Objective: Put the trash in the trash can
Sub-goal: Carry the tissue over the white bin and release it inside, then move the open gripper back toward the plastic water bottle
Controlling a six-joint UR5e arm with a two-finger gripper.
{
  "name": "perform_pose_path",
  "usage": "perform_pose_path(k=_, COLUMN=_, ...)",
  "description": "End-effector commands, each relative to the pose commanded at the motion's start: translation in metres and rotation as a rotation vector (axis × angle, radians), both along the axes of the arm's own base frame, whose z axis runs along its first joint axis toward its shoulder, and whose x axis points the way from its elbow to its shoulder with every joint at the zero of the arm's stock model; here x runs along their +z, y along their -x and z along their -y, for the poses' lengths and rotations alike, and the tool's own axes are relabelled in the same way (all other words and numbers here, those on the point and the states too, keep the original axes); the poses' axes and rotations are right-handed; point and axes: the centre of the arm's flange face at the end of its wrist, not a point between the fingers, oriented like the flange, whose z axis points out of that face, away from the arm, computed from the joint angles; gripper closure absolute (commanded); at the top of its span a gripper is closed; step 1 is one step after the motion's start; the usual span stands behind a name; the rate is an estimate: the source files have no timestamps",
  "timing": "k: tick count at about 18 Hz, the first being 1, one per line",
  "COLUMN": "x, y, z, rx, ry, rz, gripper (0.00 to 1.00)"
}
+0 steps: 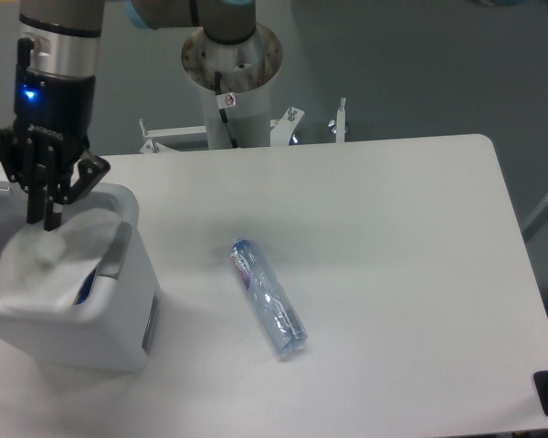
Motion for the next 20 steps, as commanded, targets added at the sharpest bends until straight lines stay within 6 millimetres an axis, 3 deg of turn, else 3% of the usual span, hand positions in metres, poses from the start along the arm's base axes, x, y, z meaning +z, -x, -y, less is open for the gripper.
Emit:
perform_pose_path(k=3, x=-0.009, y=0.000, z=-0.001, rx=-0.002, ry=0.014, rz=0.005, gripper=0.17)
perform_pose_path(k=5, x=-0.011, y=0.019, z=0.001, rx=0.029, ry=0.017, rz=0.005, gripper=0.17)
perform_pose_path(k=9, x=-0.011, y=0.136, z=0.034, rx=0.222, ry=0.012, rz=0.008, gripper=0.17)
perform_pose_path(k=11, x=-0.028, y=0.198, z=0.055, rx=0.326, ry=0.035, rz=0.024, gripper=0.16)
perform_pose_path(k=13, x=-0.058, y=0.245, z=0.070, rx=0.397, ry=0.079, rz=0.051, gripper=0.15)
perform_pose_path(k=17, x=-0.121, y=0.304, z=0.082, rx=0.433, ry=0.163, rz=0.091, gripper=0.14)
perform_pose_path(k=20, x=-0.154, y=0.322, z=0.078, rx=0.436, ry=0.201, rz=0.129, gripper=0.09)
